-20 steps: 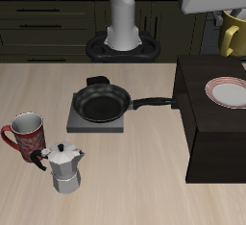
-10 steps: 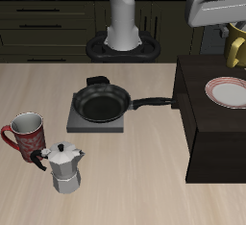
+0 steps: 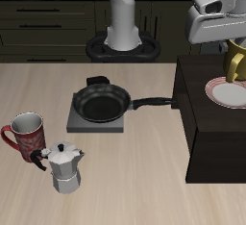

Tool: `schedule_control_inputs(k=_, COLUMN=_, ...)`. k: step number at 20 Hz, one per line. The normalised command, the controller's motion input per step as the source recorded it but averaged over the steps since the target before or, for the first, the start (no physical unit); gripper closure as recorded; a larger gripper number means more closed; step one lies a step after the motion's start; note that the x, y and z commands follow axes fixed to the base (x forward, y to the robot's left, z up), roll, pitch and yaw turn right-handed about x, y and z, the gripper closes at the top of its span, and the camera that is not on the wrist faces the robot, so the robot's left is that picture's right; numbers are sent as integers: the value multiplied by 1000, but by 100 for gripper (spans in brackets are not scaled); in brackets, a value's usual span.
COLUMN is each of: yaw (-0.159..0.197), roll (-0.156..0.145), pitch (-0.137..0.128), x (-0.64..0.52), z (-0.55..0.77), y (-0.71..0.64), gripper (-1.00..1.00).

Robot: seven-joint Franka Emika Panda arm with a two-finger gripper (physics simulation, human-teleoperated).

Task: Place the white and yellow mug on the plate

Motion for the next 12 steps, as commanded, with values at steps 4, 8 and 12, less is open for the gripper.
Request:
schedule_control_inputs(k=4, yaw=17, roll=-1, pitch=25, x=146, z=-255, y=-20, gripper=100)
schedule_control_inputs(k=8, yaw=-2, roll=6, pitch=50, x=84, z=-322, y=-38, gripper=100)
schedule_control_inputs(k=12, yaw=16, roll=32, pitch=69, x=55, z=-392, y=152, gripper=100)
